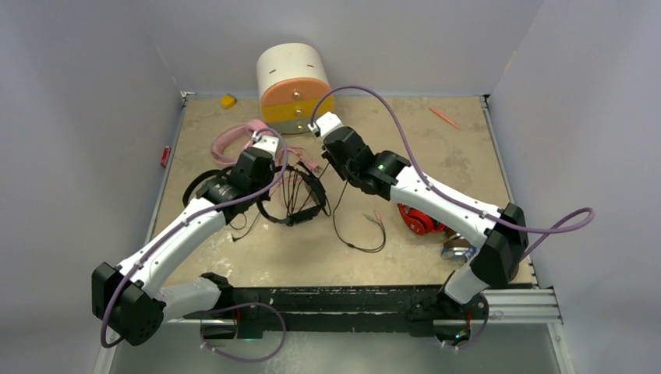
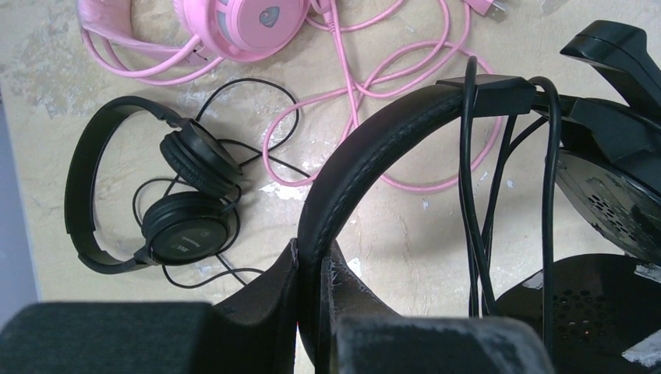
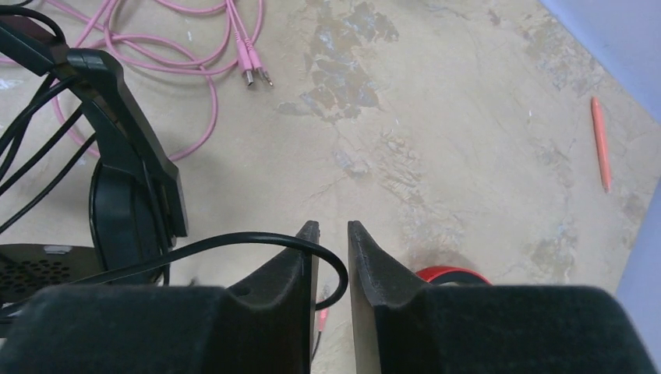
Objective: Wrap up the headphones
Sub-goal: Wrap the headphones cable around the headphones.
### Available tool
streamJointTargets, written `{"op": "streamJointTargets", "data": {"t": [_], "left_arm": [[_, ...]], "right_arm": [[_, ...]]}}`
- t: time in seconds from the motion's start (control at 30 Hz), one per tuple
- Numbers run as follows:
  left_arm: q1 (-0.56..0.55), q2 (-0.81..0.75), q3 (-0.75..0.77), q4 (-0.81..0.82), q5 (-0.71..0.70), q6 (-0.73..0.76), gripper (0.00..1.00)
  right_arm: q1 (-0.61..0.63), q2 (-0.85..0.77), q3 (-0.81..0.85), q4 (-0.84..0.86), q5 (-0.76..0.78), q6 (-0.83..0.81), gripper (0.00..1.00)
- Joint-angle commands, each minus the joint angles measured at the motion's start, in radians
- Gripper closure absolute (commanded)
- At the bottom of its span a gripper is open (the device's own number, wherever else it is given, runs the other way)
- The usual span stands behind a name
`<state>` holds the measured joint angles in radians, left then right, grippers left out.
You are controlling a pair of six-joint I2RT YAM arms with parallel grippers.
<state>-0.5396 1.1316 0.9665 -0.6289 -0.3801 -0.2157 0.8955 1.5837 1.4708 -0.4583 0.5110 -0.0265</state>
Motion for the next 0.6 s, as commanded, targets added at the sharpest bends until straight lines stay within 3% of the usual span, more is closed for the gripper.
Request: {"op": "streamJointTargets", "data": {"t": [0.0,0.2,0.43,0.57], "left_arm": [[-0.008,-0.006,0.024,0.011,0.027,0.012,1.0],[-0.009,-0.006,0.048,-0.049,0.278,0.042,1.0],[-0.012,0.01,0.08,-0.124,0.375,0.038,1.0],[-0.011,-0.034,0.077,-0.116,0.441,0.019,1.0]], "right_arm": [[-0.006,0.002,0.042,0.029,0.015,-0.027,0.81],[-0.041,-0.002,0.007,0.165,-0.174,-0.077,0.78],[-0.132,0.083,0.07,0.173,-0.444,-0.047,0.78],[-0.194,0.101,0.004,0.217,-0.625,-0.008,0.8]]}}
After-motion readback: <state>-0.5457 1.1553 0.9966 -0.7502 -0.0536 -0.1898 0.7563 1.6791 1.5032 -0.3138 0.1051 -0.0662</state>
